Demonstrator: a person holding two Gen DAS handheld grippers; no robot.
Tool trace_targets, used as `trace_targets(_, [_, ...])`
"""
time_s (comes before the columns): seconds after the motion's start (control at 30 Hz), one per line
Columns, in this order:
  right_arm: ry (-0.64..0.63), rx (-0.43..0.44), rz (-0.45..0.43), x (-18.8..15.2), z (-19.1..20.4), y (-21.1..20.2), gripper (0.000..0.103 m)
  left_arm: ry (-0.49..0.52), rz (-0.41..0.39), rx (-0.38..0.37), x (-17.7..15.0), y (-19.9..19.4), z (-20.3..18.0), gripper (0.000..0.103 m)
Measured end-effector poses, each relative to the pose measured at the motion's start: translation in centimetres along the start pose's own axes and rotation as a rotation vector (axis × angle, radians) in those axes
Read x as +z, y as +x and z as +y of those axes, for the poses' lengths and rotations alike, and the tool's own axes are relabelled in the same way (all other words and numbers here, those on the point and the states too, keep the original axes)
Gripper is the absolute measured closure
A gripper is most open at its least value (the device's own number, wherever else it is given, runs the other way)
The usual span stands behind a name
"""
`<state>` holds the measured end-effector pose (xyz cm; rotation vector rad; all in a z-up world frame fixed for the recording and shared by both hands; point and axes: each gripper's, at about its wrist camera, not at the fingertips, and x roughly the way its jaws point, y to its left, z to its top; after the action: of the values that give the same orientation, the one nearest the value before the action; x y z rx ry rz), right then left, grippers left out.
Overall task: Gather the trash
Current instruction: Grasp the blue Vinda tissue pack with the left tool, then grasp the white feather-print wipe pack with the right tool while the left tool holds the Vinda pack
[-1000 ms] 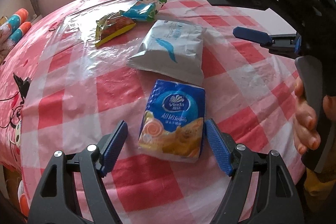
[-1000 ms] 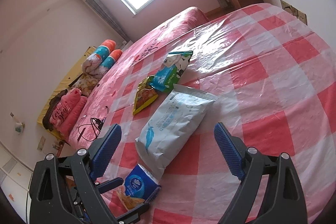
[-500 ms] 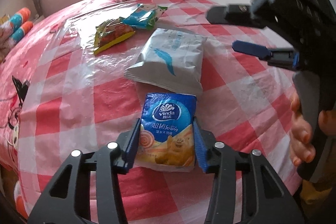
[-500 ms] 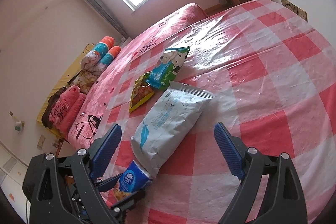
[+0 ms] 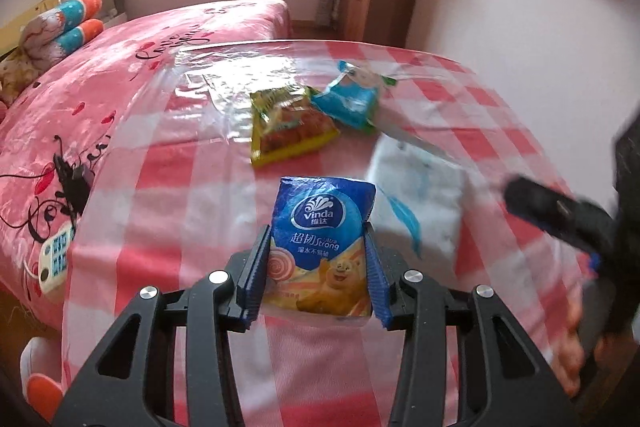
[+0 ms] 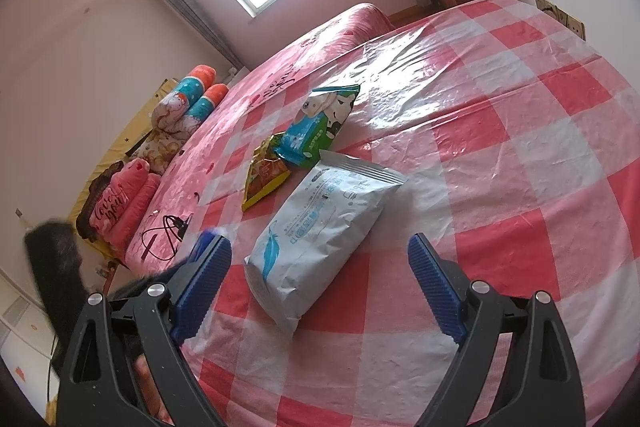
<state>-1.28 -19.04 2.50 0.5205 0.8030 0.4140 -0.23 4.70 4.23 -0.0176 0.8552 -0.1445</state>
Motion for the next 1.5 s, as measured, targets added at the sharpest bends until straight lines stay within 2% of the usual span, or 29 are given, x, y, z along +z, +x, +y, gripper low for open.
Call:
trace_targets(0.17, [0.005, -0.007, -0.002, 0.1, -0.2, 0.0, 0.014, 0.009, 0.047, 0.028, 1.4, 3.6, -0.8, 0.058])
trace_targets(0.23, [0.008, -0.008, -0.006, 0.2, -0.4, -0.1, 0.014, 0.006, 0.045, 0.025, 1.4, 3.7, -1.2, 0.058])
trace_targets(0.47, [0.018, -0.02, -0.019, 0.7, -0.9, -0.5, 0.014, 0.037, 0.1, -0.101, -0.9, 3.1, -4.8, 0.058])
trace_targets(0.6, [0.008, -0.048, -0.018, 0.8, -1.1, -0.5, 0.014, 0.059, 0.103, -0.124, -2.0, 2.4, -6.3, 0.057])
trace_targets(0.8, [-0.052, -0.12, 0.015, 1.2, -0.9, 0.4, 0.014, 0.065, 0.095, -0.038, -2.3, 2.4, -6.0, 0.05])
trace_targets(0.9, [-0.092, -0.157, 0.044, 1.1, -0.6, 1.3, 0.014, 0.084, 0.088, -0.013, -2.4, 2.4, -6.2, 0.049])
trace_targets(1.03, [-0.153, -0.21, 0.079, 0.9, -0.1, 2.5, 0.014, 0.081, 0.076, -0.01, -2.5, 2.3, -6.0, 0.05])
trace_targets(1.27, [-0.261, -0.315, 0.102, 0.6, 0.7, 4.2, 0.014, 0.043, 0.065, 0.005, -2.6, 2.0, -5.4, 0.057])
trace_targets(1.5, [-0.326, -0.344, 0.122, 0.4, 1.4, 5.1, 0.014, -0.01, 0.073, 0.009, -2.7, 1.2, -3.7, 0.059])
